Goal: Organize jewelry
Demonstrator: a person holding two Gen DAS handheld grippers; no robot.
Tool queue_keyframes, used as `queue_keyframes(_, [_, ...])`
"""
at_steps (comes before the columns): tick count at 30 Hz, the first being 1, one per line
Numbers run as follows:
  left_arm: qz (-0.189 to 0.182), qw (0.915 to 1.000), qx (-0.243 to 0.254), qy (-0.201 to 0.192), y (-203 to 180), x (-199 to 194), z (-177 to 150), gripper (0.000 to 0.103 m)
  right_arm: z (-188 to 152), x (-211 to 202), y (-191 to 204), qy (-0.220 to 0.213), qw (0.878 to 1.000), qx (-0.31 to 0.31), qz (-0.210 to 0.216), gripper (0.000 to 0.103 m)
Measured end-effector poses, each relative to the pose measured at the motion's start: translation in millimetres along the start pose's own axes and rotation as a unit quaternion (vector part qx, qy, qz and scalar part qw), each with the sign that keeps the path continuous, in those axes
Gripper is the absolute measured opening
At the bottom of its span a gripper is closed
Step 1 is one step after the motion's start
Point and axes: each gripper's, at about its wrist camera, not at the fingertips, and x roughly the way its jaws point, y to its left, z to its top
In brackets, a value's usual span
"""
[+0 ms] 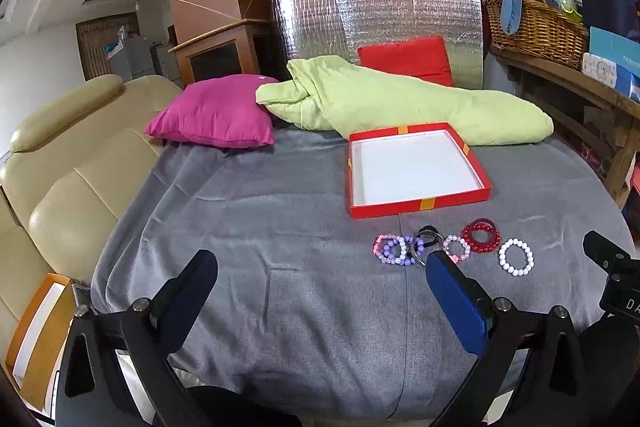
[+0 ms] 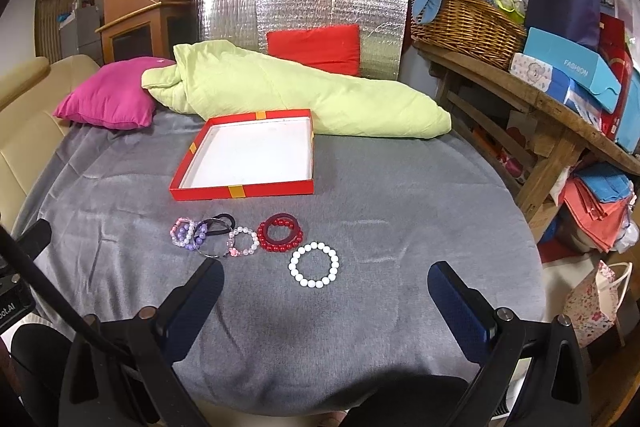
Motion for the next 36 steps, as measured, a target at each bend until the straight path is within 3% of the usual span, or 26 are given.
queue_keyframes(4, [-0.027,0.9995,0.0,0.017,-1,20,-3,0.103,-5,17,-10,0.009,1.0,0.0,0.023,0.101])
queue_keyframes(10, [-0.079,0.994,0.003,0.076,-3,79,-25,0.103,-25,73,-35,0.075,0.995,-0.003,0.072,0.077])
queue_keyframes(16, [-0.124,0.9847,-0.001,0.122,-5,131,-36,0.103,-32,130,-50,0.135,0.987,0.014,0.083,0.054])
queue_keyframes(19, [-0.133,0.9824,-0.001,0.132,-4,153,-33,0.103,-27,156,-53,0.15,0.985,0.03,0.077,0.052])
queue_keyframes(22, [-0.148,0.9789,-0.007,0.141,-2,173,-27,0.102,-20,183,-52,0.167,0.983,0.042,0.069,0.041])
queue_keyframes(25, [-0.172,0.9733,-0.008,0.152,-5,192,-20,0.092,-18,204,-48,0.187,0.979,0.044,0.065,0.039])
queue_keyframes(27, [-0.18,0.97,-0.004,0.163,-9,207,-18,0.081,-19,211,-44,0.189,0.98,0.038,0.053,0.034])
queue_keyframes(29, [-0.187,0.9666,-0.004,0.175,-12,220,-17,0.063,-17,209,-39,0.18,0.982,0.021,0.048,0.026])
queue_keyframes(34, [-0.216,0.9578,-0.009,0.19,-17,245,-11,0.052,-19,209,-26,0.161,0.986,-0.012,0.028,0.011])
queue_keyframes(36, [-0.217,0.9574,-0.002,0.19,-21,251,-8,0.047,-21,205,-21,0.156,0.987,-0.02,0.021,0.011])
